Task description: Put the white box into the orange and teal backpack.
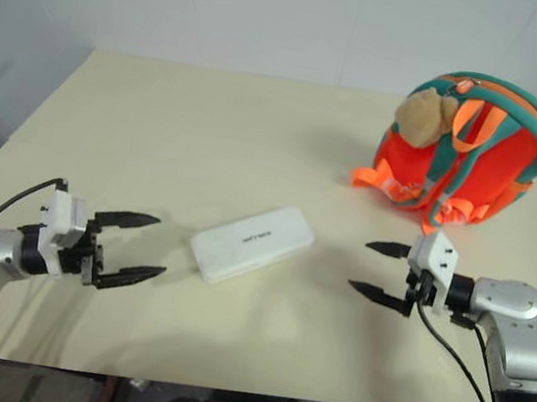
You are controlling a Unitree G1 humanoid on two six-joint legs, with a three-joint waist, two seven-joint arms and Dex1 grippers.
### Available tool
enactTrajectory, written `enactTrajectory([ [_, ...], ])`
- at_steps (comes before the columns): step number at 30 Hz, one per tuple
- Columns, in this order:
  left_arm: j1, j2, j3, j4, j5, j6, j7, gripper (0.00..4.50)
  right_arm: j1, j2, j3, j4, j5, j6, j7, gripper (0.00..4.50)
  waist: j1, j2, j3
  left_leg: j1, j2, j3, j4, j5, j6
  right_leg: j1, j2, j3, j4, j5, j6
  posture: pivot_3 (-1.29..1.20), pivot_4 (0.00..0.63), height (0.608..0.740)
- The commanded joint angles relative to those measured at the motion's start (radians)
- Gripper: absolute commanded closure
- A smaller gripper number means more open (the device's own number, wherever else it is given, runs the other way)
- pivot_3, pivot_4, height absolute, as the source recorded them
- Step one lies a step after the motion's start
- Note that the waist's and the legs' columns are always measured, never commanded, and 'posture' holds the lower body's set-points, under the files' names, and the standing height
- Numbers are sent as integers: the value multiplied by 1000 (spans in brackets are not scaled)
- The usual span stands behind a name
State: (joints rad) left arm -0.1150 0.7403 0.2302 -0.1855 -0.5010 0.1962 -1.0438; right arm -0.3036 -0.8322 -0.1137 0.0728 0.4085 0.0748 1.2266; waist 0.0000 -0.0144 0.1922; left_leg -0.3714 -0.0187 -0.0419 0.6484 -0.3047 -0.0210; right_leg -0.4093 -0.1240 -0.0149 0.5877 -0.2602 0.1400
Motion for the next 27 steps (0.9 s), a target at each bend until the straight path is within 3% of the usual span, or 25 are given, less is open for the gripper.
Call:
enactTrajectory([
  [1,-19,-20,-13,-13,6,-25,13,6,17,-40,-65,-36,22,4,4,0,1,0,0,0,0,0,0,0,0,0,0,0,0,0,0,0,150,740],
  [12,-74,-34,-69,38,27,0,7,6,46,-28,-79,-59,29,8,-7,0,-1,0,0,0,0,1,1,0,0,0,0,1,1,0,0,0,150,740],
  [16,-51,-12,-62,17,30,42,20,950,-9,-7,-51,-5,20,-10,6,960,-3,0,0,0,0,1,1,0,0,0,0,1,1,0,0,0,150,740],
  [26,17,38,-58,-42,67,125,77,4194,-295,114,87,386,-143,-204,23,4384,-4,0,0,1,0,2,1,0,0,0,1,2,2,0,0,0,150,740],
  [27,28,36,-53,-53,69,136,94,4500,-329,132,99,434,-165,-220,9,4381,-4,0,0,1,0,2,1,0,0,0,1,2,2,0,0,0,150,740],
])
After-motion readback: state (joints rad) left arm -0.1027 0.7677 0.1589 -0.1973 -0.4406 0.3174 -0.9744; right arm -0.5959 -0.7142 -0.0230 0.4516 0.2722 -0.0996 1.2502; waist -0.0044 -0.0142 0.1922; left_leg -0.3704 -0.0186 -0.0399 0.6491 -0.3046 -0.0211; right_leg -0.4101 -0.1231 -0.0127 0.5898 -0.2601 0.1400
